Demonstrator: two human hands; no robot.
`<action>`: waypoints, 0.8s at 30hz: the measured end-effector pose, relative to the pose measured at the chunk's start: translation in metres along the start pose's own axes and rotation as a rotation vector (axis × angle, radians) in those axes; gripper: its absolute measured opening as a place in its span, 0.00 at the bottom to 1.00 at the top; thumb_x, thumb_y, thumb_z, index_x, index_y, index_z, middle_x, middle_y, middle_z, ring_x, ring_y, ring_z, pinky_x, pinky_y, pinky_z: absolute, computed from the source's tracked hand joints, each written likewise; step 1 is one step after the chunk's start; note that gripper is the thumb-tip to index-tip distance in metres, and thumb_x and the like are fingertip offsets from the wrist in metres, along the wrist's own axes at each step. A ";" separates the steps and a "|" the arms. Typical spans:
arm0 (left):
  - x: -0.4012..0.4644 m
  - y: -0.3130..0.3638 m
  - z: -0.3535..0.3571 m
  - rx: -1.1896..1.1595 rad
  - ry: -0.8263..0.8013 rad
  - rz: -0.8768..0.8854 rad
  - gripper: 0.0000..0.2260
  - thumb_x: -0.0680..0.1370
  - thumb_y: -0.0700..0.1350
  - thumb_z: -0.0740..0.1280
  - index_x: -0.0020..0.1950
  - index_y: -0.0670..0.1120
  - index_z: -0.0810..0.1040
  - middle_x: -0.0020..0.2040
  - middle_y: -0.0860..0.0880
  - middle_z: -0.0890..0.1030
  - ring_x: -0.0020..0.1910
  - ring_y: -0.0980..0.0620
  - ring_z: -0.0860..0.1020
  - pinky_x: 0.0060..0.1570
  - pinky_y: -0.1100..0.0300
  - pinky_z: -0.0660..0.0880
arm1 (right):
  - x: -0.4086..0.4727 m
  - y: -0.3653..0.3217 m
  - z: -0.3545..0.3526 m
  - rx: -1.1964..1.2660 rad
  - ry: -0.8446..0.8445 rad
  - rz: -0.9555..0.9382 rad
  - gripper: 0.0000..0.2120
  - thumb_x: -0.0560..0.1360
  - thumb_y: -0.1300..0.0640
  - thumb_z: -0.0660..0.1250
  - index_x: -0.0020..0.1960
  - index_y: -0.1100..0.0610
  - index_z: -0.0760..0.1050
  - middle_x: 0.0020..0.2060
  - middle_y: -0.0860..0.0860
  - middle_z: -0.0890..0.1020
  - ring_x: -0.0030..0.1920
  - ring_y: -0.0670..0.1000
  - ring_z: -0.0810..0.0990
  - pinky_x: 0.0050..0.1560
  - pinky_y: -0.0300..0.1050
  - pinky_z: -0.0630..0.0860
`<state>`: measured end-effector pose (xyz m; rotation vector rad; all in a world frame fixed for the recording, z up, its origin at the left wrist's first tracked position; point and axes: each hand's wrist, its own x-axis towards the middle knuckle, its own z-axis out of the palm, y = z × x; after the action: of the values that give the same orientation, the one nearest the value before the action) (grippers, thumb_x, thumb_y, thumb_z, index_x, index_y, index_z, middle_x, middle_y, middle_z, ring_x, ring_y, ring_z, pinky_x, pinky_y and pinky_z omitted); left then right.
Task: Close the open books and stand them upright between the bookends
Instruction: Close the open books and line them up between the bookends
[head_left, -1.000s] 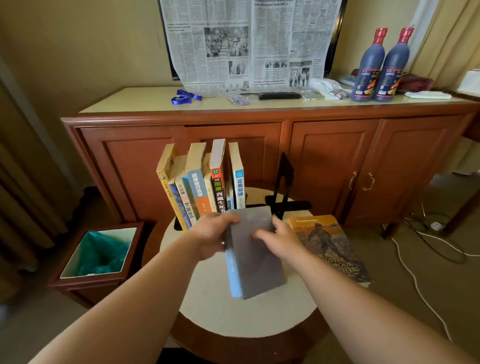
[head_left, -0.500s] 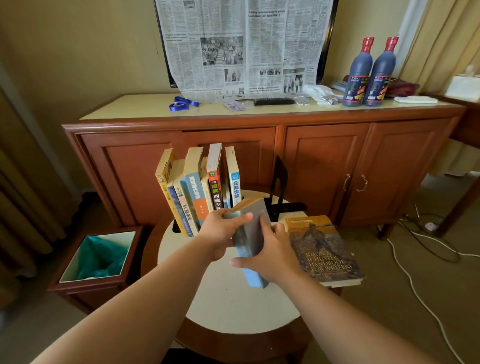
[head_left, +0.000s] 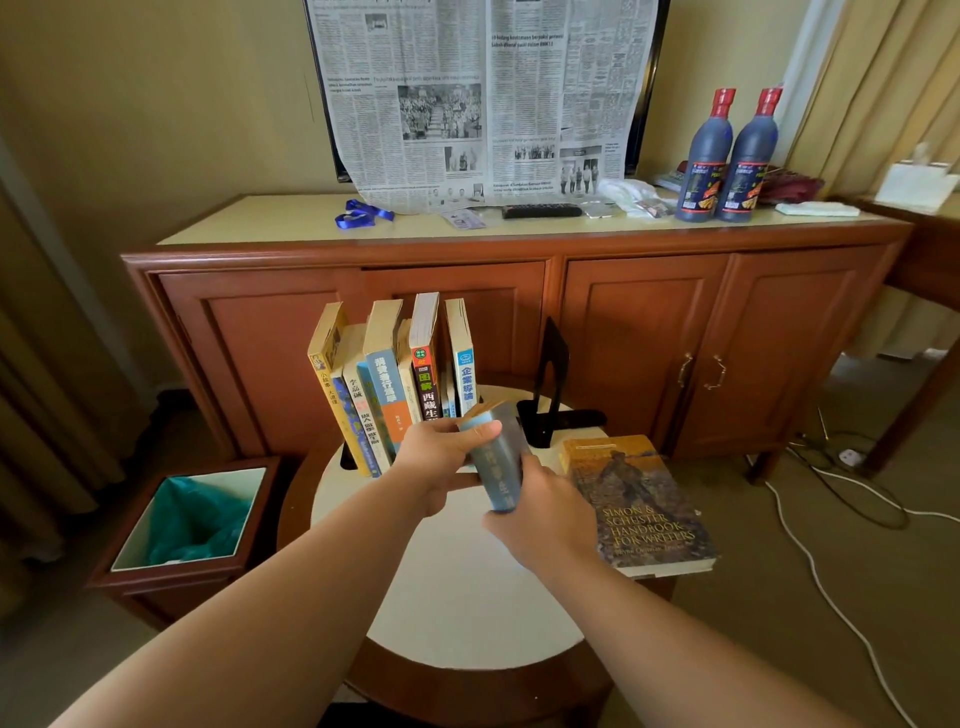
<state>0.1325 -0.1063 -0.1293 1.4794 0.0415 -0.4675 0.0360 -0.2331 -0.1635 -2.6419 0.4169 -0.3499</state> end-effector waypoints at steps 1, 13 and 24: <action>0.002 -0.001 -0.001 -0.005 0.007 -0.002 0.26 0.71 0.48 0.82 0.67 0.42 0.80 0.57 0.43 0.86 0.57 0.42 0.85 0.49 0.45 0.86 | 0.001 0.000 -0.001 -0.014 -0.005 0.000 0.29 0.70 0.43 0.74 0.67 0.49 0.70 0.52 0.48 0.82 0.50 0.52 0.82 0.41 0.45 0.79; 0.004 -0.008 -0.011 0.077 -0.072 0.044 0.17 0.78 0.55 0.76 0.65 0.52 0.80 0.60 0.50 0.84 0.59 0.51 0.83 0.58 0.50 0.80 | 0.015 0.012 -0.020 0.094 0.014 0.089 0.18 0.73 0.49 0.72 0.58 0.54 0.71 0.48 0.53 0.80 0.44 0.57 0.79 0.35 0.46 0.73; 0.027 -0.101 -0.072 1.030 0.083 0.057 0.27 0.77 0.54 0.74 0.76 0.55 0.74 0.76 0.53 0.70 0.74 0.49 0.69 0.70 0.56 0.69 | 0.052 0.018 -0.014 0.221 0.190 0.106 0.15 0.71 0.54 0.73 0.52 0.56 0.70 0.38 0.50 0.75 0.41 0.58 0.78 0.32 0.46 0.72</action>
<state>0.1424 -0.0464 -0.2407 2.5011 -0.2062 -0.3896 0.0753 -0.2722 -0.1506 -2.3702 0.5437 -0.5801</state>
